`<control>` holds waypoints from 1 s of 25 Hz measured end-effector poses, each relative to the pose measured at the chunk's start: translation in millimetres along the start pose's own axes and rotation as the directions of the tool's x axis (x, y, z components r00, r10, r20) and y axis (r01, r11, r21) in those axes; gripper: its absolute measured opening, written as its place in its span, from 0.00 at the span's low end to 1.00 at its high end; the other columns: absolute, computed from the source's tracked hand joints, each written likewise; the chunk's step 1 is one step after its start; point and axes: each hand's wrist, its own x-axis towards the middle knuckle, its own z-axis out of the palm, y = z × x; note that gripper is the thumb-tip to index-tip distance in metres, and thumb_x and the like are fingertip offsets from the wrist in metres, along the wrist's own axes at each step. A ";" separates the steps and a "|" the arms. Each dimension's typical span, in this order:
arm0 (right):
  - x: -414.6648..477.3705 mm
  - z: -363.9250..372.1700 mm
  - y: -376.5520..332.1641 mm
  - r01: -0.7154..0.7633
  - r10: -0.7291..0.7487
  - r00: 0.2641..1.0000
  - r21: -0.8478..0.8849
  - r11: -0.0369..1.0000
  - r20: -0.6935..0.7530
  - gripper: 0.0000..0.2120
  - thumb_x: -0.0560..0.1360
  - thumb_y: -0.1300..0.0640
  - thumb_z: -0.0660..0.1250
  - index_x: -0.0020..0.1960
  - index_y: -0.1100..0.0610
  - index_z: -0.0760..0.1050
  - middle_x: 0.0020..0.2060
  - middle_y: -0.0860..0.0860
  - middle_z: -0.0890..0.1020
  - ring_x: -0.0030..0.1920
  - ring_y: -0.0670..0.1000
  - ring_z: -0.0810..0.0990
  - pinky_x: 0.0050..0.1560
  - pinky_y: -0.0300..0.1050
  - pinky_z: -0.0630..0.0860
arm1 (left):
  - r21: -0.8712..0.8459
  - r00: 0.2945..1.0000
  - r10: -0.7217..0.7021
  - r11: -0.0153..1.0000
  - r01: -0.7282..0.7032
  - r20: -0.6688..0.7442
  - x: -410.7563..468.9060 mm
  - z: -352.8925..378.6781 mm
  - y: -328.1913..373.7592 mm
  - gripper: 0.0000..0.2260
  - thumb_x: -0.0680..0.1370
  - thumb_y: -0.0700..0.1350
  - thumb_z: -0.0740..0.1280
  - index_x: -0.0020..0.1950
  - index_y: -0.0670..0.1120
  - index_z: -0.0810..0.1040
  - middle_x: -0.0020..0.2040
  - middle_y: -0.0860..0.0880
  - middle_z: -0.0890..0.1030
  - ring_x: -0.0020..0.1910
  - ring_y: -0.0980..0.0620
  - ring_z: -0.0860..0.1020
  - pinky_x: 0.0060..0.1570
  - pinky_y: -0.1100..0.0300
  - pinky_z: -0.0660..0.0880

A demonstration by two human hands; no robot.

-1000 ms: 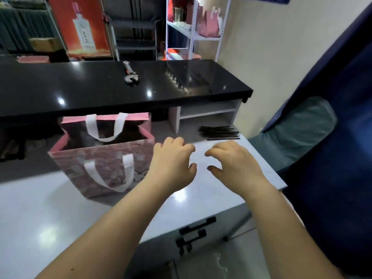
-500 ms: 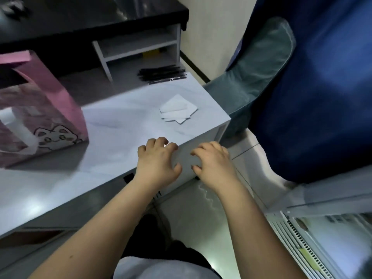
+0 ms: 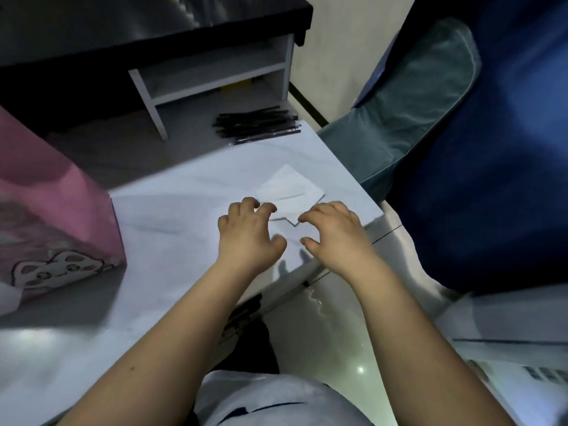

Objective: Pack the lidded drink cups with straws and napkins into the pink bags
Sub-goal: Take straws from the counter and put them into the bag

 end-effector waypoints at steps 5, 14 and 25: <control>62.5 2.8 -1.1 -0.028 0.028 0.999 0.006 1.000 0.030 0.17 0.75 0.52 0.67 0.63 0.50 0.74 0.60 0.46 0.76 0.65 0.51 0.66 0.63 0.46 0.64 | -0.046 0.996 -0.051 0.997 0.054 0.073 56.1 10.6 -9.1 0.25 0.72 0.53 0.64 0.69 0.52 0.68 0.66 0.48 0.68 0.66 0.45 0.64 0.60 0.51 0.63; 184.6 3.7 39.2 0.096 -0.103 0.989 0.071 0.993 0.108 0.15 0.78 0.55 0.63 0.63 0.51 0.75 0.61 0.48 0.76 0.64 0.53 0.67 0.61 0.46 0.63 | -0.079 0.968 -0.251 0.965 0.249 -0.019 142.9 12.9 -25.7 0.21 0.74 0.51 0.65 0.67 0.53 0.71 0.65 0.50 0.71 0.65 0.46 0.65 0.60 0.52 0.63; 348.4 11.1 47.4 0.256 -0.253 0.960 -0.015 0.967 0.118 0.16 0.75 0.55 0.65 0.61 0.45 0.77 0.60 0.53 0.75 0.62 0.60 0.65 0.58 0.50 0.61 | -0.056 0.862 -0.485 0.874 0.482 -0.145 236.4 -9.9 -32.8 0.20 0.75 0.47 0.66 0.68 0.51 0.72 0.60 0.45 0.74 0.61 0.40 0.67 0.59 0.50 0.65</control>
